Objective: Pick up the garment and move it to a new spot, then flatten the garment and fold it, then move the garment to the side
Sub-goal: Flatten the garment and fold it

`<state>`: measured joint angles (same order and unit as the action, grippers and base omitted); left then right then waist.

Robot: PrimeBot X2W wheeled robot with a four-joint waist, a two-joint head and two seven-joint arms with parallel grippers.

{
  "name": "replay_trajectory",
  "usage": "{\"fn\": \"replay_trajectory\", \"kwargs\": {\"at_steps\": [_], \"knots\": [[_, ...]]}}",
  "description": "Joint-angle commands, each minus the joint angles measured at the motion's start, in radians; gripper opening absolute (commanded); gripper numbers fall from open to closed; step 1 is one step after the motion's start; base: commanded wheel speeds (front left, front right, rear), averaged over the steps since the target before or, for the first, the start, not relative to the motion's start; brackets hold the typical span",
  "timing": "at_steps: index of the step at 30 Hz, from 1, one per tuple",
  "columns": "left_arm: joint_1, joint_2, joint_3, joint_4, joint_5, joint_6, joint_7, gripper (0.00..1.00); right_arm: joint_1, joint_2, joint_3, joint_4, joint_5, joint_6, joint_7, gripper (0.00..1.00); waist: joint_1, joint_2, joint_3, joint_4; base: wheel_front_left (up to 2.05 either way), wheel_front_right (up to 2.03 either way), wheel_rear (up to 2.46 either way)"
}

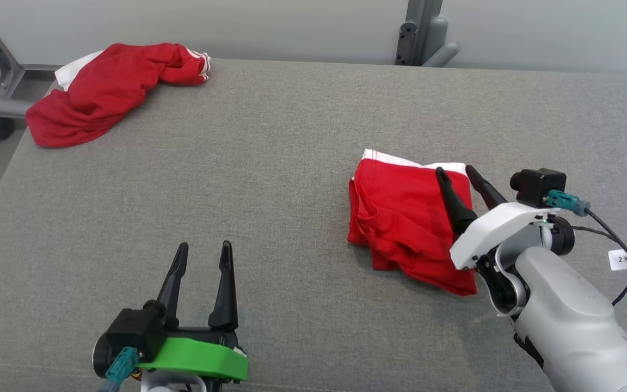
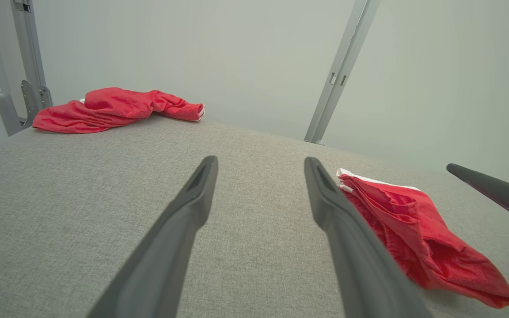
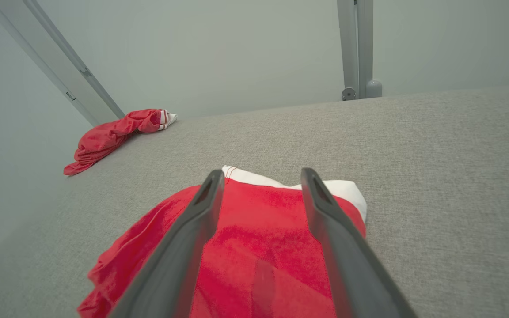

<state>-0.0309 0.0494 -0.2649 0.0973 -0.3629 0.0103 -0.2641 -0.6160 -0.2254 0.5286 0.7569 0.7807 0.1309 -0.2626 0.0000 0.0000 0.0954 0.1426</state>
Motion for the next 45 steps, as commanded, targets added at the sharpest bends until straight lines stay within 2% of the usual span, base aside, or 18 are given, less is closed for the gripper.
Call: {"fn": "replay_trajectory", "kwargs": {"at_steps": [1, 2, 11, 20, 27, 32, 35, 36, 37, 38, 39, 45], "knots": [[-0.013, 0.002, 0.000, 0.001, 0.005, 0.000, 0.000, 1.00, 0.017, 0.009, -0.017, -0.008, -0.036, 0.000, -0.003, 0.04, 0.0000, 0.0000, 0.004, 0.005, 0.00, 0.00, 0.00], [-0.016, 0.002, 0.000, 0.001, 0.004, 0.000, 0.000, 1.00, 0.024, 0.015, -0.026, -0.007, -0.056, 0.000, -0.003, 0.00, 0.0000, 0.0000, 0.007, 0.008, 0.00, 0.00, 0.00], [-0.032, 0.002, -0.003, 0.006, -0.006, 0.000, -0.001, 1.00, 0.034, 0.093, -0.007, 0.055, -0.167, 0.000, -0.003, 0.00, 0.0000, 0.0000, 0.024, 0.055, 0.00, 0.00, 0.00], [-0.039, 0.002, -0.008, 0.009, -0.014, 0.004, 0.000, 1.00, 0.012, 0.144, 0.115, 0.130, -0.198, -0.001, -0.003, 0.00, 0.0000, 0.0000, 0.026, 0.112, 0.00, 0.00, 0.00], [-0.030, 0.002, -0.004, 0.008, -0.017, 0.007, 0.000, 1.00, -0.004, 0.160, 0.199, 0.183, -0.175, -0.001, -0.003, 0.00, 0.0000, 0.0000, 0.021, 0.124, 0.00, 0.00, 0.00], [-0.019, 0.002, 0.008, 0.002, -0.011, 0.009, 0.000, 1.00, -0.022, 0.155, 0.197, 0.137, -0.185, -0.001, -0.003, 0.00, 0.0000, 0.0000, 0.011, 0.105, 0.00, 0.00, 0.00], [-0.014, 0.002, 0.013, 0.003, -0.004, 0.002, 0.000, 1.00, -0.020, 0.140, 0.159, 0.068, -0.217, -0.001, -0.003, 0.01, 0.0000, 0.0000, 0.001, 0.085, 0.00, 0.00, 0.00], [-0.014, 0.002, 0.014, 0.003, -0.003, 0.000, 0.000, 1.00, -0.014, 0.133, 0.139, 0.043, -0.233, -0.001, -0.003, 0.26, 0.0000, 0.0000, -0.003, 0.077, 0.00, 0.00, 0.00], [-0.013, 0.002, 0.017, 0.004, 0.000, 0.000, 0.000, 1.00, -0.005, 0.129, 0.116, 0.017, -0.250, -0.001, -0.003, 0.26, 0.0000, 0.0000, -0.008, 0.068, 0.00, 0.00, 0.00], [-0.014, 0.002, 0.019, 0.005, 0.005, -0.001, -0.001, 1.00, 0.006, 0.125, 0.088, -0.011, -0.274, -0.001, -0.003, 0.74, 0.0000, 0.0000, -0.012, 0.060, 0.00, 0.00, 0.00], [-0.015, 0.002, 0.023, 0.007, 0.009, -0.002, 0.000, 1.00, 0.017, 0.122, 0.062, -0.037, -0.296, -0.001, -0.003, 1.00, 0.0000, 0.0000, -0.016, 0.050, 0.00, 0.00, 0.00], [-0.031, 0.002, 0.041, 0.019, 0.021, -0.009, -0.001, 1.00, 0.103, 0.111, -0.134, -0.176, -0.435, -0.001, -0.003, 1.00, 0.0000, 0.0000, -0.044, -0.002, 0.00, 0.00, 0.00]]}}
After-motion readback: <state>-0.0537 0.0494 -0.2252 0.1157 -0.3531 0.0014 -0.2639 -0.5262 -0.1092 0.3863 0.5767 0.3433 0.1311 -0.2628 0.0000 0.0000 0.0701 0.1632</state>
